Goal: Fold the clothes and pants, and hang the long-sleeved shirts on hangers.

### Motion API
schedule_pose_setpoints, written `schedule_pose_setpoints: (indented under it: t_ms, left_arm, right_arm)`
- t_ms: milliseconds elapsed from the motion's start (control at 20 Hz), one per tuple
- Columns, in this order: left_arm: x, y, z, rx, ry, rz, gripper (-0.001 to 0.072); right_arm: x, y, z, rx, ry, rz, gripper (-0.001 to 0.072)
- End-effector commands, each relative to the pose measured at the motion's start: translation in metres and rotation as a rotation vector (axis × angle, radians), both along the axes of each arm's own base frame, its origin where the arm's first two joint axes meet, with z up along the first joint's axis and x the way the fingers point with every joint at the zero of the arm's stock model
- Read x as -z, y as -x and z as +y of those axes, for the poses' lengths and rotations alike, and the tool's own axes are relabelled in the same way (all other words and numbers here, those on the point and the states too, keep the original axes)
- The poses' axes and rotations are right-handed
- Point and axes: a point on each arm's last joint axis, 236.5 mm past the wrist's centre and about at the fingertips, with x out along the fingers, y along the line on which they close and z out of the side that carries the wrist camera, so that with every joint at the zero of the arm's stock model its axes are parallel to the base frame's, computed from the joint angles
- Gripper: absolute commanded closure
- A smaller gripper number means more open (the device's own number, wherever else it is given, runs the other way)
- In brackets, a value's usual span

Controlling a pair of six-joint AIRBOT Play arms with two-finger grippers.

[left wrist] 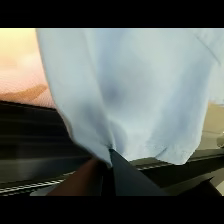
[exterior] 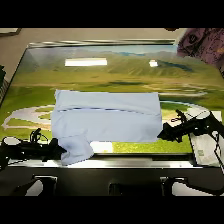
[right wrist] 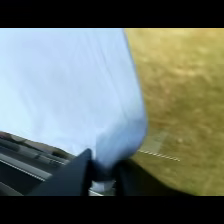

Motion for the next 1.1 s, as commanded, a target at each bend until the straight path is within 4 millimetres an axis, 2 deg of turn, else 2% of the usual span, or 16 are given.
schedule_pose_setpoints:
  t_ms: [0, 150, 300, 450, 650, 800, 900, 1050]
  left_arm:
    - [-0.005, -0.006, 0.002, 0.005, -0.005, -0.018, 0.0691]
    - [-0.029, -0.027, 0.016, 0.0, -0.057, -0.07, 0.0692]
    - [-0.068, -0.04, 0.033, -0.027, -0.147, -0.129, 0.0692]
    - [-0.104, -0.028, 0.032, -0.045, -0.186, -0.174, 0.0692]
    - [-0.13, -0.004, 0.02, -0.026, -0.193, -0.233, 0.0692]
    - [-0.138, -0.01, 0.011, -0.037, -0.152, -0.274, 0.0692]
    - [-0.14, -0.032, 0.012, -0.078, -0.129, -0.319, 0.0693]
    - [-0.135, -0.065, -0.001, -0.079, -0.053, -0.355, 0.0693]
  right_arm:
    - [-0.008, -0.011, 0.008, 0.04, -0.037, -0.038, 0.0676]
    - [-0.024, -0.003, 0.009, 0.063, -0.027, -0.009, 0.0674]
    - [-0.045, 0.019, 0.002, 0.059, 0.035, 0.04, 0.0675]
    - [-0.061, 0.047, -0.015, 0.038, 0.145, 0.091, 0.0675]
    - [-0.082, 0.068, -0.015, 0.007, 0.17, 0.101, 0.0675]
    - [-0.084, 0.057, -0.013, 0.027, 0.166, 0.042, 0.0675]
    - [-0.087, 0.038, -0.011, 0.043, 0.156, -0.037, 0.0676]
    - [-0.098, 0.005, -0.011, 0.057, 0.137, -0.141, 0.0675]
